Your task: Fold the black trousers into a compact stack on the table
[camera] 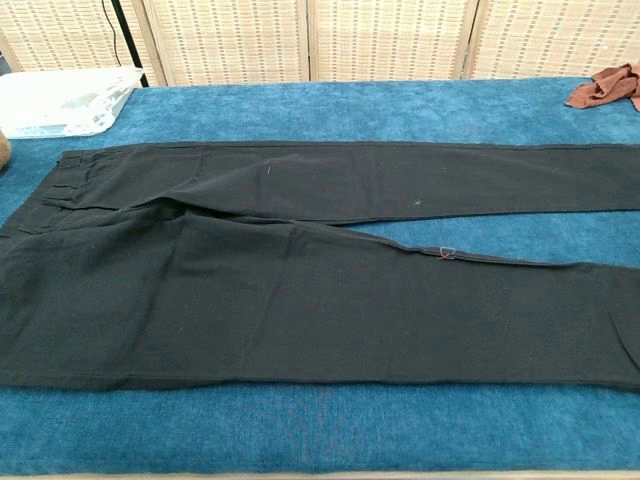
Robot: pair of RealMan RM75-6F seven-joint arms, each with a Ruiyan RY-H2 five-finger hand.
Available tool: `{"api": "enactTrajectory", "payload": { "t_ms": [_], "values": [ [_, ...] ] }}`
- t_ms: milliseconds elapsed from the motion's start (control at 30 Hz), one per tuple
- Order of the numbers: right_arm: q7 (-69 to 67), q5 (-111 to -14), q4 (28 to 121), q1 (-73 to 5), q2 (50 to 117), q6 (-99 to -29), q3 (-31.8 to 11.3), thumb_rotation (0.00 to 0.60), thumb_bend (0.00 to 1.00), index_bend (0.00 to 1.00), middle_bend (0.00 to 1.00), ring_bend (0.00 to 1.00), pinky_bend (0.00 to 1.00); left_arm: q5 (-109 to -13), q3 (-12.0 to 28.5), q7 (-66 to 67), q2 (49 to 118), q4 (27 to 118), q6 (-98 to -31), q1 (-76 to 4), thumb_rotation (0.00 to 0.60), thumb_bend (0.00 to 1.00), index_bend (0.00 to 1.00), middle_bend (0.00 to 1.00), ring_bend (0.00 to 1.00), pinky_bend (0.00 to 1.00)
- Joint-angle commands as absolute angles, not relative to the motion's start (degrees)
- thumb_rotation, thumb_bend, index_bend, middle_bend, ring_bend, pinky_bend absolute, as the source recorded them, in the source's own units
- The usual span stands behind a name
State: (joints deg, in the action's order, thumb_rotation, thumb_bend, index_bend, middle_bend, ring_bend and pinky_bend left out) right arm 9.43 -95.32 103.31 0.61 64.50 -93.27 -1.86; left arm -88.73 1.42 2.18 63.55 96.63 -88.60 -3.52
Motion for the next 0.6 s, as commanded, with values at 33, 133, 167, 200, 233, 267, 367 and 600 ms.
{"api": "enactTrajectory", "payload": {
  "t_ms": [33,133,167,200,233,267,367,600],
  "values": [
    [9.69,-95.48,103.25,0.5,64.6,-93.08,-1.81,0.6,0.0,0.0,0.0,0.0,0.0,-88.52,1.33,2.11,63.33,96.84,-88.41,-3.44,0.6,0.0,0.0,0.0,0.0,0.0],
    [9.98,-95.84,103.08,0.45,64.8,-93.13,-1.79,0.6,0.0,0.0,0.0,0.0,0.0,-88.1,1.39,2.42,63.2,97.06,-87.96,-3.54,0.6,0.0,0.0,0.0,0.0,0.0],
    [10.0,-96.02,103.01,0.47,64.84,-93.2,-1.74,0.6,0.0,0.0,0.0,0.0,0.0,-87.99,1.42,2.55,63.18,97.16,-87.85,-3.58,0.6,0.0,0.0,0.0,0.0,0.0],
    [10.0,-96.15,102.96,0.49,64.84,-93.27,-1.71,0.6,0.0,0.0,0.0,0.0,0.0,-87.95,1.44,2.63,63.19,97.21,-87.83,-3.58,0.6,0.0,0.0,0.0,0.0,0.0],
    [9.96,-96.31,102.92,0.52,64.82,-93.33,-1.65,0.6,0.0,0.0,0.0,0.0,0.0,-87.98,1.42,2.7,63.19,97.24,-87.86,-3.56,0.6,0.0,0.0,0.0,0.0,0.0],
    [9.89,-96.6,102.88,0.54,64.77,-93.36,-1.5,0.6,0.0,0.0,0.0,0.0,0.0,-88.04,1.4,2.72,63.19,97.28,-87.99,-3.49,0.6,0.0,0.0,0.0,0.0,0.0],
    [9.83,-97.99,102.76,0.35,64.73,-92.76,-0.64,0.6,0.0,0.0,0.0,0.0,0.0,-88.34,1.24,2.68,63.06,97.38,-88.21,-3.33,0.6,0.0,0.0,0.0,0.0,0.0],
    [4.55,-105.14,97.58,-2.04,67.2,-89.79,2.74,0.6,0.0,0.0,0.0,0.0,0.0,-88.09,0.69,2.78,62.06,98.45,-87.12,-3.34,0.6,0.0,0.0,0.0,0.0,0.0]
  ]
}}
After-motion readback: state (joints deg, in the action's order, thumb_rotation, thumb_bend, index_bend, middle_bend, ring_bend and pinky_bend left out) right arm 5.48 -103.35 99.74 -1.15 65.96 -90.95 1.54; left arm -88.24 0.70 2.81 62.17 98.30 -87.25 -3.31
